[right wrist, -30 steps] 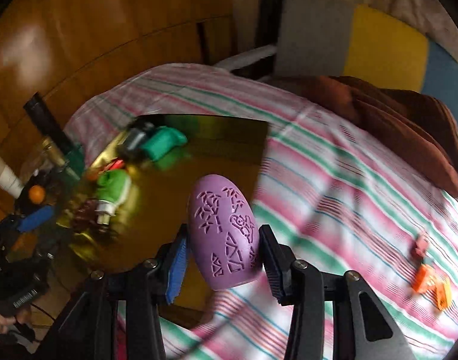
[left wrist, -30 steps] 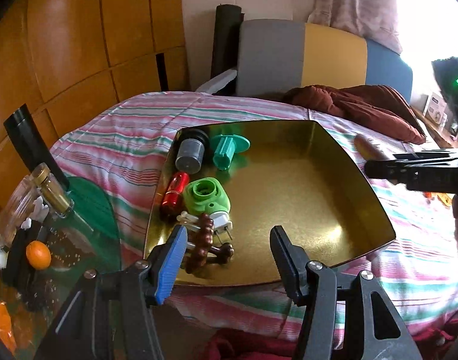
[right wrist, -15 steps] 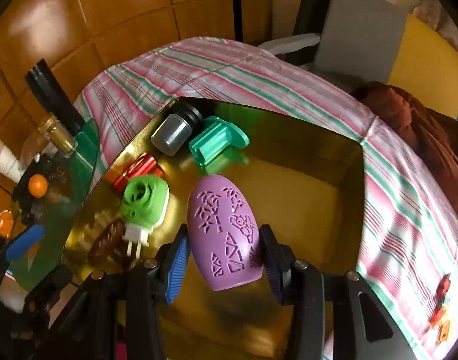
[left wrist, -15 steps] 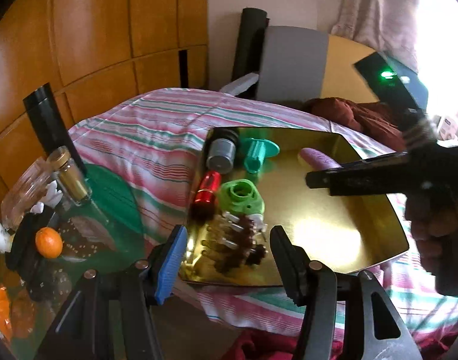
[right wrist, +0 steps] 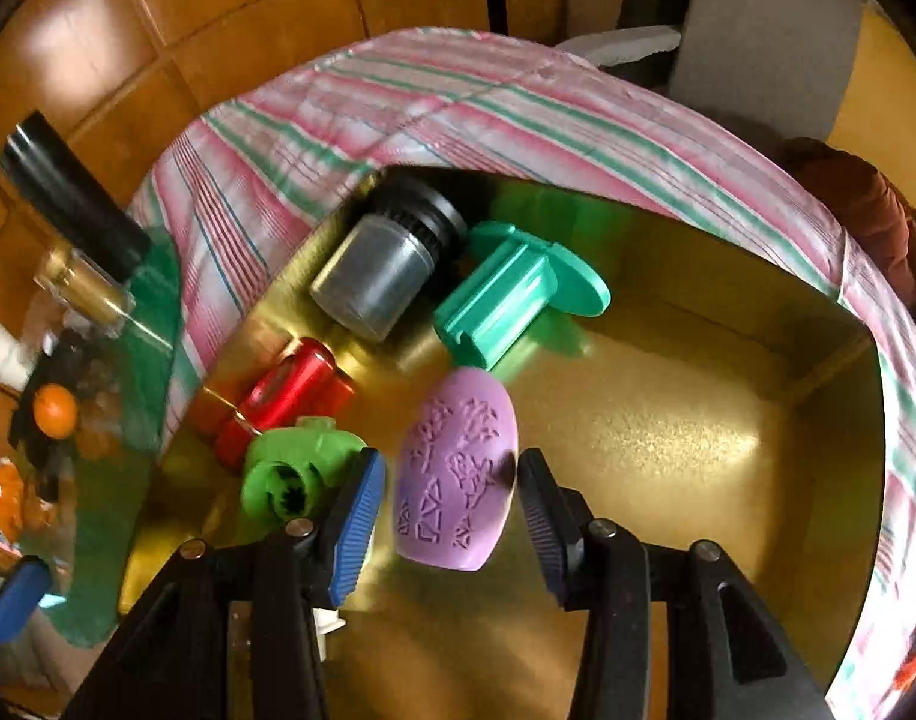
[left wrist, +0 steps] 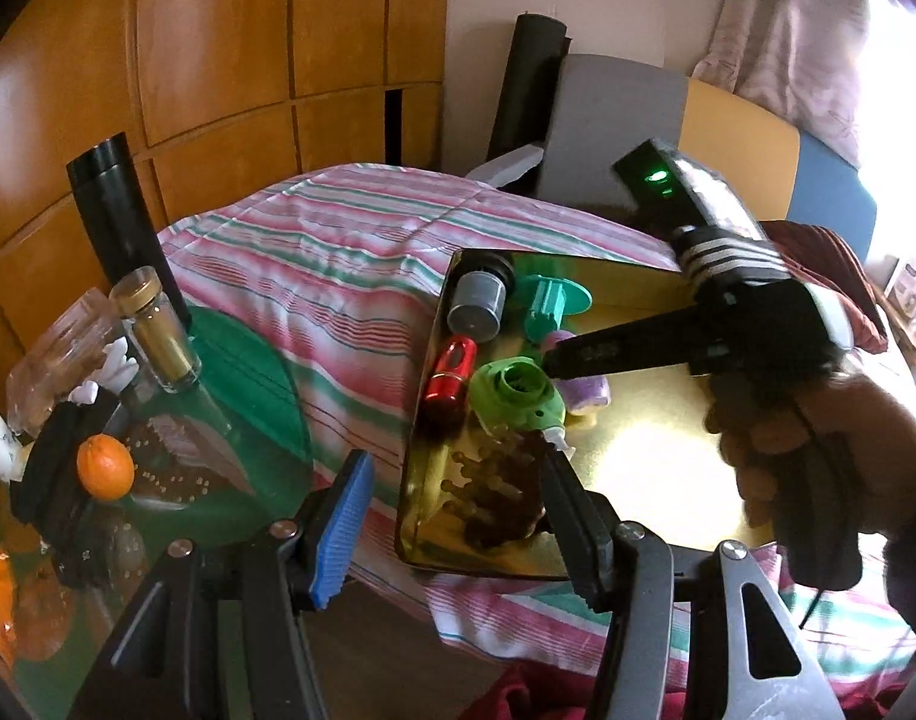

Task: Organize rigid objects
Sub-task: 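Carry the purple egg to the tray and open the right tool, then move both tools back toward the remaining blocks on the bed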

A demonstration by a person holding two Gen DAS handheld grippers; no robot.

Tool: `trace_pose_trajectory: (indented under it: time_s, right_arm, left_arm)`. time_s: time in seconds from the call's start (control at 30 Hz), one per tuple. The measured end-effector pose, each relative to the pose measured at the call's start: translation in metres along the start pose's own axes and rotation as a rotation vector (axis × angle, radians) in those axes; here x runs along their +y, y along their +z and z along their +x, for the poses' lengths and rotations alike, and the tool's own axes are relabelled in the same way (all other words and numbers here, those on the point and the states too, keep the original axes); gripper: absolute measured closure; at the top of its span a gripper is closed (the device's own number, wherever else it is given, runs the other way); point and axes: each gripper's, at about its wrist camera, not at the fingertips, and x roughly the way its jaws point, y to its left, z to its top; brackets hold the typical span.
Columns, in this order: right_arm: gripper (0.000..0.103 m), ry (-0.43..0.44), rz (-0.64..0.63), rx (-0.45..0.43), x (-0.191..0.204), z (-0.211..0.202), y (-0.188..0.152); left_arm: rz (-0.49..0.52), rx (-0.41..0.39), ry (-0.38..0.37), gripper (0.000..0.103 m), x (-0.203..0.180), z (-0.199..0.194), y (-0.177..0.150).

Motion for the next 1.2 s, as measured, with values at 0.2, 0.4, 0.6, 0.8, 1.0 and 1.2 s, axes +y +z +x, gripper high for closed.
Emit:
trace_pose_trajectory:
  time_s: [0.2,0.4,0.6,0.8,1.0,1.2]
  right_arm:
    - [0.056,0.025,0.046,-0.074,-0.008,-0.027,-0.009]
    - [0.056,0.017,0.069,-0.161,-0.019,-0.062,-0.023]
    - [0.056,-0.029,0.065,-0.238,-0.033,-0.093,-0.045]
    - [0.056,-0.082,0.093,-0.296,-0.059,-0.121,-0.071]
    - [0.056,-0.151,0.153,-0.331,-0.098,-0.147,-0.097]
    - [0.056,-0.22,0.24,-0.36,-0.144,-0.172,-0.122]
  left_arm:
    - [0.007,-0.006,0.008,0.044,-0.003,-0.002,-0.001]
    - [0.035,-0.019,0.003,0.044,-0.011,-0.007,-0.001]
    - [0.064,-0.025,-0.008,0.044,-0.021,-0.012,-0.002]
    - [0.096,-0.029,-0.013,0.042,-0.034,-0.016,-0.003]
    - [0.137,-0.036,-0.026,0.042,-0.051,-0.021,-0.004]
    - [0.175,-0.042,-0.034,0.041,-0.068,-0.024,-0.001]
